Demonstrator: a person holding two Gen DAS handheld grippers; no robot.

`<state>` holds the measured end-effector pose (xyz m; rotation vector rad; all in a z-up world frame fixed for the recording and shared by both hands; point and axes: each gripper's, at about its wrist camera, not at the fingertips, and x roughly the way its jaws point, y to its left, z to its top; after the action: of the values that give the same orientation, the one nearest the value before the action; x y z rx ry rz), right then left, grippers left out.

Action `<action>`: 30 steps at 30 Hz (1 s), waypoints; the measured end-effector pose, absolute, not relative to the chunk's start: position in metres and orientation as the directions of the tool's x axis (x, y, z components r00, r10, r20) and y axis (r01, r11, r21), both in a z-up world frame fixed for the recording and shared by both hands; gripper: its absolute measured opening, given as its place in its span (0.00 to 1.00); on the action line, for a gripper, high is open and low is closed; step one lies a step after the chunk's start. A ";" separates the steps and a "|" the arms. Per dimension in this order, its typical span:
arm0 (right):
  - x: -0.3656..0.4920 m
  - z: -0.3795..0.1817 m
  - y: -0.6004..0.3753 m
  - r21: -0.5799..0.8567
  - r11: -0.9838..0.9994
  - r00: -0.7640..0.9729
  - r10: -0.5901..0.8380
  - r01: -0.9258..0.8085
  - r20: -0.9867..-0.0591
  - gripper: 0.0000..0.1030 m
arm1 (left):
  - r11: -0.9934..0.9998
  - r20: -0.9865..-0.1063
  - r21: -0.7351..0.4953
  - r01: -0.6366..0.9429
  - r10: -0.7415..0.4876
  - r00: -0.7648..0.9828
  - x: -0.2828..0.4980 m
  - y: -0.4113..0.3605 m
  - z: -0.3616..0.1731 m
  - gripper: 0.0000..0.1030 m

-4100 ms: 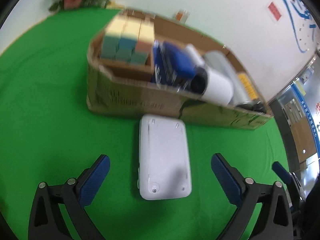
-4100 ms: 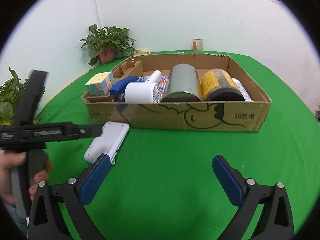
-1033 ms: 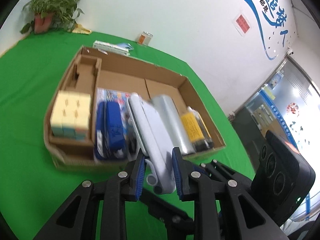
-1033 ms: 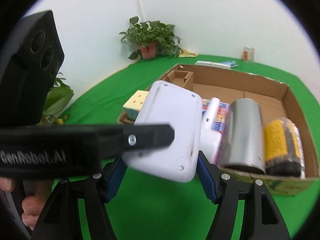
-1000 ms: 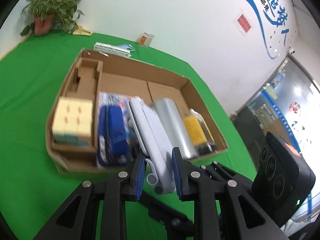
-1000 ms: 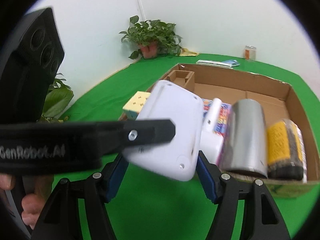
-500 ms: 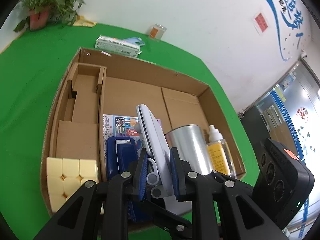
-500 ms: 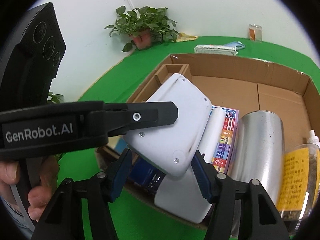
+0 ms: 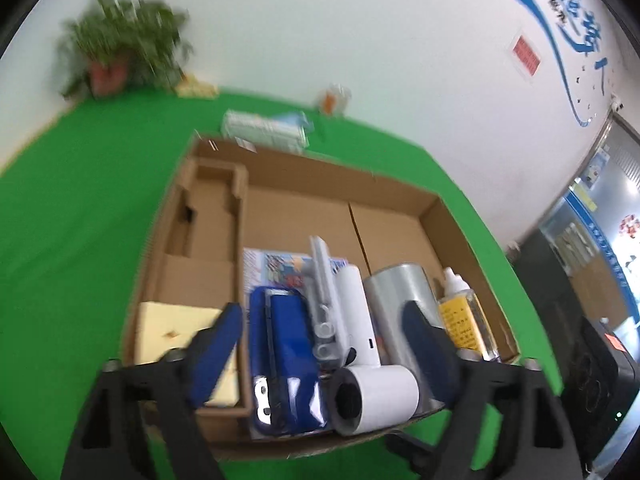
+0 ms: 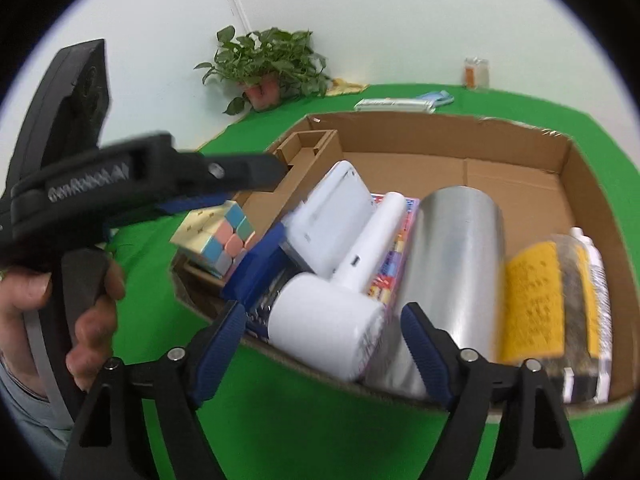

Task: Organize rigid objects

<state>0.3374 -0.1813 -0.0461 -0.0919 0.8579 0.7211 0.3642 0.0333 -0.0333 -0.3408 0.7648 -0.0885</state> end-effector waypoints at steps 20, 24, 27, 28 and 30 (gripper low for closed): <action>0.242 -0.054 -0.273 0.031 0.927 0.679 0.297 -0.375 -0.671 0.97 | 0.989 -0.589 -0.093 -0.111 0.035 0.807 0.217 -0.075 -0.061 0.99; 0.227 -0.053 -0.275 -0.030 0.929 0.719 0.264 -0.368 -0.643 0.97 | 0.985 -0.581 -0.106 -0.135 0.049 0.812 0.207 -0.075 -0.058 0.99; 0.225 -0.050 -0.275 -0.039 0.931 0.731 0.258 -0.362 -0.631 0.97 | 0.985 -0.583 -0.085 -0.152 0.074 0.809 0.204 -0.076 -0.055 0.99; 0.224 -0.050 -0.276 -0.041 0.932 0.734 0.257 -0.361 -0.629 0.97 | 0.985 -0.583 -0.078 -0.155 0.081 0.808 0.203 -0.076 -0.054 0.99; 0.223 -0.049 -0.276 -0.054 0.935 0.746 0.244 -0.351 -0.619 0.97 | 0.985 -0.582 -0.075 -0.152 0.081 0.809 0.202 -0.076 -0.053 0.99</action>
<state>0.2232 -0.2755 -0.0487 -0.1717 0.6517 0.3270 0.2019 -0.0765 -0.0527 -0.1198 0.6157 0.1252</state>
